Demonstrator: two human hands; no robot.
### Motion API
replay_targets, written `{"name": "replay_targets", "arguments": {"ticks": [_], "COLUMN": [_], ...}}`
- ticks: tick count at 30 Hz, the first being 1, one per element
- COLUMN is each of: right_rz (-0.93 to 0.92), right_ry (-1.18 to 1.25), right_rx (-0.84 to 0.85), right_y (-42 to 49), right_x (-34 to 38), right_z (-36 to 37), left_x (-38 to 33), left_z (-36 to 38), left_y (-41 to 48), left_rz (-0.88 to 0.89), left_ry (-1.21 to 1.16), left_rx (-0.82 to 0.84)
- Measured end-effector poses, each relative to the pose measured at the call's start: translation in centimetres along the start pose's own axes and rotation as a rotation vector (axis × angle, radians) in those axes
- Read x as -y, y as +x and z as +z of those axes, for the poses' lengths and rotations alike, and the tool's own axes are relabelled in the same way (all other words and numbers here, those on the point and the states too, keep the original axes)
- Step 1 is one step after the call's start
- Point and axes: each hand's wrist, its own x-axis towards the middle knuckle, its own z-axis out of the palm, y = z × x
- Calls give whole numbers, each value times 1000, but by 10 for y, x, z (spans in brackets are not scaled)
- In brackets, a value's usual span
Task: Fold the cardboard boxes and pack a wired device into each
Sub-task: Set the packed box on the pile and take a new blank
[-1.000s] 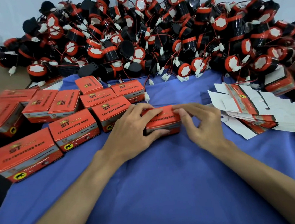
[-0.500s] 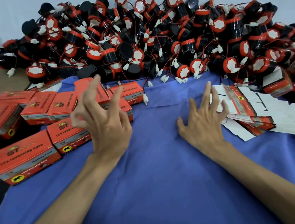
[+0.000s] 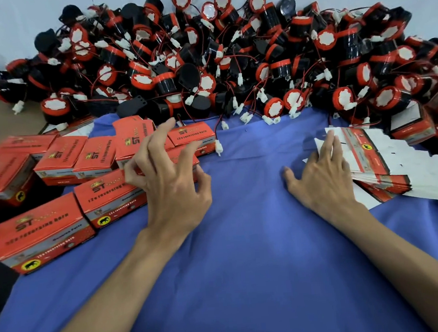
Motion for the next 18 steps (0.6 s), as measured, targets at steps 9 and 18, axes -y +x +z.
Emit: {"name": "replay_targets", "arguments": {"ticks": [9,18], "right_rz": [-273,-1159], "right_ry": [75,325], "right_rx": [-276,-294], "right_y": [-11,-60], "right_x": [14,58], "right_z": [-12,-15], "left_x": [-6,-16], "left_z": [-4,-5], "left_y": [0,-2], "left_rz": [292,-417], "left_ry": [-441,-1115], "left_rx": [64,530]}}
